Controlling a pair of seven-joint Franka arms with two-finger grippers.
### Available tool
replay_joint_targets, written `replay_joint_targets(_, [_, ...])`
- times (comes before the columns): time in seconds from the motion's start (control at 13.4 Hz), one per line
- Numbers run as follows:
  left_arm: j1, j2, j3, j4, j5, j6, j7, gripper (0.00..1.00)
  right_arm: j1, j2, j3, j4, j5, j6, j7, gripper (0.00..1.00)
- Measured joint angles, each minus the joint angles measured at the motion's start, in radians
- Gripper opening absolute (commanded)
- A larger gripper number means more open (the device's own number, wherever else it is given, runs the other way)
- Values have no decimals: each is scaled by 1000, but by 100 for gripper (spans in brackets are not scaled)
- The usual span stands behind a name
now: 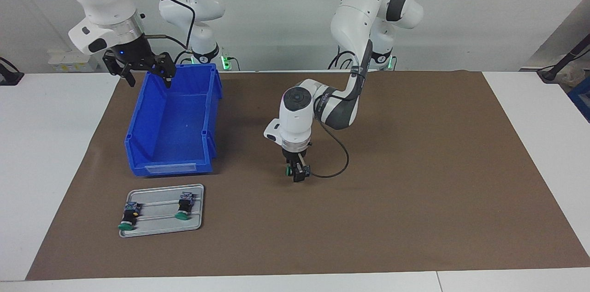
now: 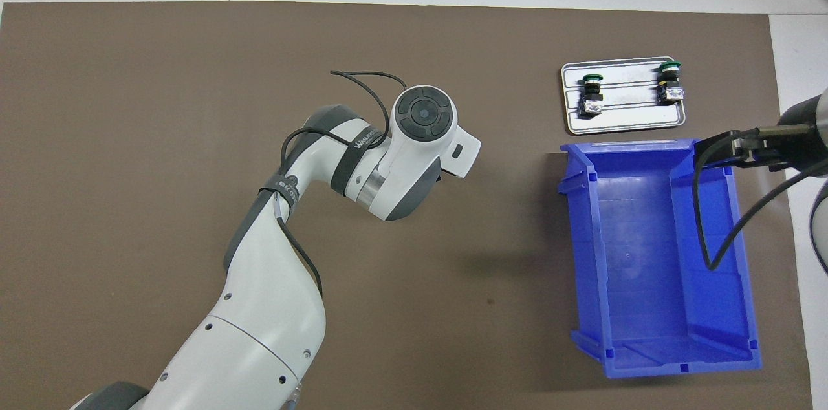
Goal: Place and press button with both arms
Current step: 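Reach the left gripper over the green-capped part on the table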
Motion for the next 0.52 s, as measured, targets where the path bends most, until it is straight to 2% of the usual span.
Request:
replay_joint_targets(0.15, [0,0,0,0,7,4,0,14,-5,0,-2,-4,23,33,-14,97])
replay_joint_targets(0.22, [0,0,0,0,9,6,-1,0,-5,0,-2,-5,33,41,-14,97])
replay_joint_targets(0.52, [0,0,0,0,10,8,-1,0,-5,0,-2,-7,41,45,-14,97])
